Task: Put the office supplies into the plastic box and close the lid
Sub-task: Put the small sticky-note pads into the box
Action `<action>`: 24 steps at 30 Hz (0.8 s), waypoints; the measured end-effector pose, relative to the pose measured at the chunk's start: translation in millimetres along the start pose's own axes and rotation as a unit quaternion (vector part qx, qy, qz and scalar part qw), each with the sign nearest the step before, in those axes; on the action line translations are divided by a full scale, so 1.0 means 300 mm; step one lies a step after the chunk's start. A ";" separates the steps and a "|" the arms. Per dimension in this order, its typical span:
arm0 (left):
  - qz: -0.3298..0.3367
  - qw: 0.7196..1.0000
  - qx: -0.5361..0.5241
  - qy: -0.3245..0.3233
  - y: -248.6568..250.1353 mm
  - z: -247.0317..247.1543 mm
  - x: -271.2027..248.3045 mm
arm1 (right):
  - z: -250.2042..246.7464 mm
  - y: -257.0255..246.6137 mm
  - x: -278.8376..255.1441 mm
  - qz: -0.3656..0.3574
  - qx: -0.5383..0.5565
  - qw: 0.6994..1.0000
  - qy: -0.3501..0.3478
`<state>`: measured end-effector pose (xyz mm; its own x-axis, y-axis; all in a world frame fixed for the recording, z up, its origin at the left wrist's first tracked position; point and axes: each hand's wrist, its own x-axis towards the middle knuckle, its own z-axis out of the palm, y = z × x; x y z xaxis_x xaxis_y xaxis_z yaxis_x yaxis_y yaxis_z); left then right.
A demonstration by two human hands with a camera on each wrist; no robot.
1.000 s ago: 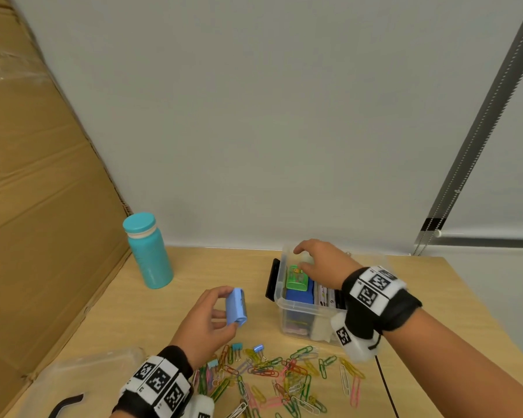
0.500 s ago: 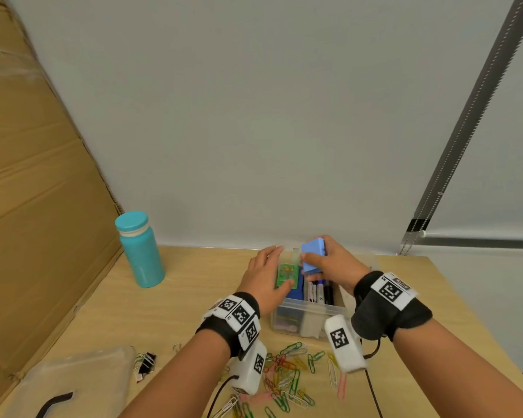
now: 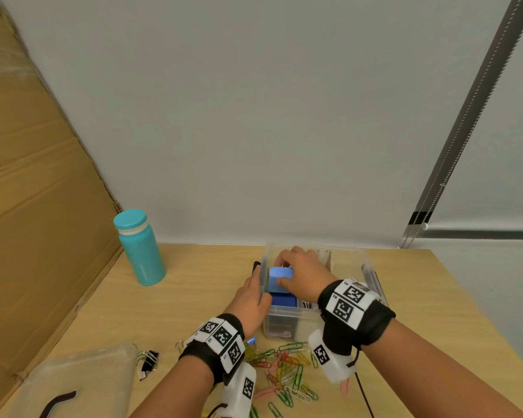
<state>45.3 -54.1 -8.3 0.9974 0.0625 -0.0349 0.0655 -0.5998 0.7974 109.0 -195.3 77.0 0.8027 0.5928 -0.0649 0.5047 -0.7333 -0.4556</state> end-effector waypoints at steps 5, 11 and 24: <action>-0.006 1.000 -0.004 0.003 -0.005 0.001 -0.003 | 0.031 -0.017 -0.014 -0.026 -0.081 0.996 -0.019; -0.009 1.000 0.003 -0.001 -0.007 0.004 -0.001 | 0.053 -0.034 -0.018 -0.054 -0.182 0.981 -0.026; -0.004 1.000 -0.006 -0.003 -0.017 0.002 0.003 | 0.043 -0.088 0.061 -0.016 -0.272 0.945 -0.181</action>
<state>45.8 -51.5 -12.7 0.9970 0.0624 -0.0461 0.0741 -0.5903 0.8037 106.2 -160.7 76.4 0.6729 0.6199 -0.4036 0.6940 -0.7179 0.0544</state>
